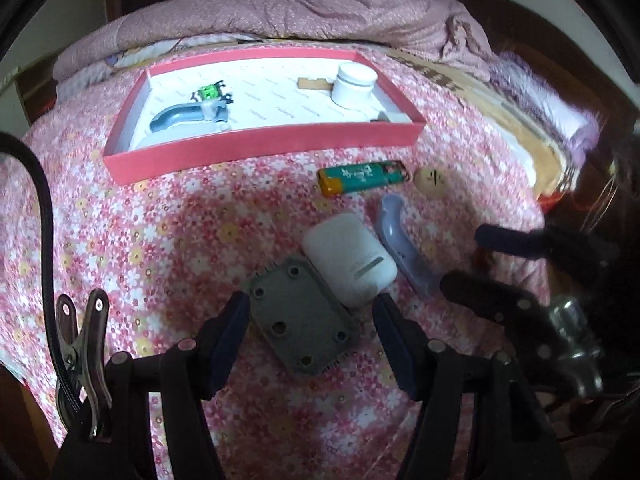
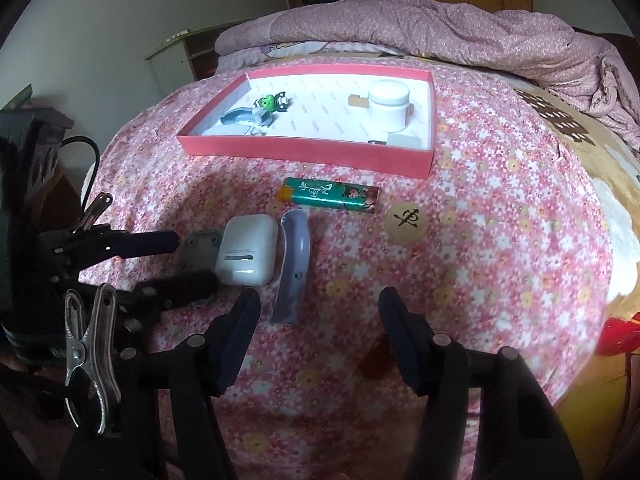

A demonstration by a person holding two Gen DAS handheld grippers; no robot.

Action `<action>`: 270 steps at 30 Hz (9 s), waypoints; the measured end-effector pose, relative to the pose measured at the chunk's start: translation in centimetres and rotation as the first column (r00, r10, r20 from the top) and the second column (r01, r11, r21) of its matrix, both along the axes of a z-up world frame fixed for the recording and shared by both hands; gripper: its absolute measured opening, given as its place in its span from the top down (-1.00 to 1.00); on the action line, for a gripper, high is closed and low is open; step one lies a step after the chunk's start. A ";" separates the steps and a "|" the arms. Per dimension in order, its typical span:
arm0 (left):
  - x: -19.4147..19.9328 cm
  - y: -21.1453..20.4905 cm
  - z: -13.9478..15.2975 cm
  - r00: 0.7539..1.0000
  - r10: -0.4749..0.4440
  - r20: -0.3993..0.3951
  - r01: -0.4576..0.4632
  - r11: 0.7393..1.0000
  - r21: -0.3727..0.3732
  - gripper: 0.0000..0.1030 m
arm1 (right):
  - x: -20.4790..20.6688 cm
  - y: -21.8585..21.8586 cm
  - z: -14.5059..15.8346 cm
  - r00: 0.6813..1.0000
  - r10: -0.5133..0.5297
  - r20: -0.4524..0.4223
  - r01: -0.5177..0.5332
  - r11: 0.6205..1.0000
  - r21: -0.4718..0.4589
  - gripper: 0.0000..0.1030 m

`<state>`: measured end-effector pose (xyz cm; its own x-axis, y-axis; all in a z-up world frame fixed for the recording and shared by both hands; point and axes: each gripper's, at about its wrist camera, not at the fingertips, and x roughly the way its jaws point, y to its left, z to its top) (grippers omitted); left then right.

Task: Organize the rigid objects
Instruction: 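Move the left tool to the grey square plate while the right tool approaches the grey curved piece, then grasp the grey curved piece with the right tool while the left tool grasps the grey plate, then carry the plate and curved piece into the tray, lowering both tools, then open both tools to release the plate and curved piece, then withdraw, then move the left tool to the white earbud case while the right tool approaches the small red figure, then grasp the earbud case with the left tool while the right tool grasps the red figure, then carry the earbud case and red figure to the tray, lowering the case with the left tool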

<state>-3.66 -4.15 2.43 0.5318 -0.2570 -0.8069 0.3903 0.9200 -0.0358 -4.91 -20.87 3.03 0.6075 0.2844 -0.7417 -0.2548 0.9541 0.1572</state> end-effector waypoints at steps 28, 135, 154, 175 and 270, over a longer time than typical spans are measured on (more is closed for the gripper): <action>1.5 3.7 -1.9 0.983 0.154 0.097 -0.160 0.986 0.058 -0.43 | 1.2 2.7 -2.4 0.999 0.043 -0.025 -0.043 0.999 -0.016 0.17; 22.5 5.0 4.6 0.965 0.236 0.112 -0.223 0.968 -0.114 -0.06 | 14.5 1.5 2.6 0.993 -0.121 0.010 0.119 0.984 0.131 0.26; 14.1 4.7 6.1 0.958 0.255 0.129 -0.249 0.967 -0.057 -0.07 | 8.4 -1.1 3.1 0.987 -0.157 0.042 0.148 0.975 0.167 0.24; 7.2 1.9 2.8 0.984 0.174 0.034 -0.174 0.985 -0.018 -0.07 | 0.3 -4.4 0.7 0.986 -0.166 0.022 0.165 0.986 0.033 0.24; 9.2 4.1 5.0 0.976 0.155 0.152 -0.144 0.986 -0.079 0.10 | -1.3 -4.8 -0.9 0.976 -0.214 0.046 0.205 0.968 0.144 0.62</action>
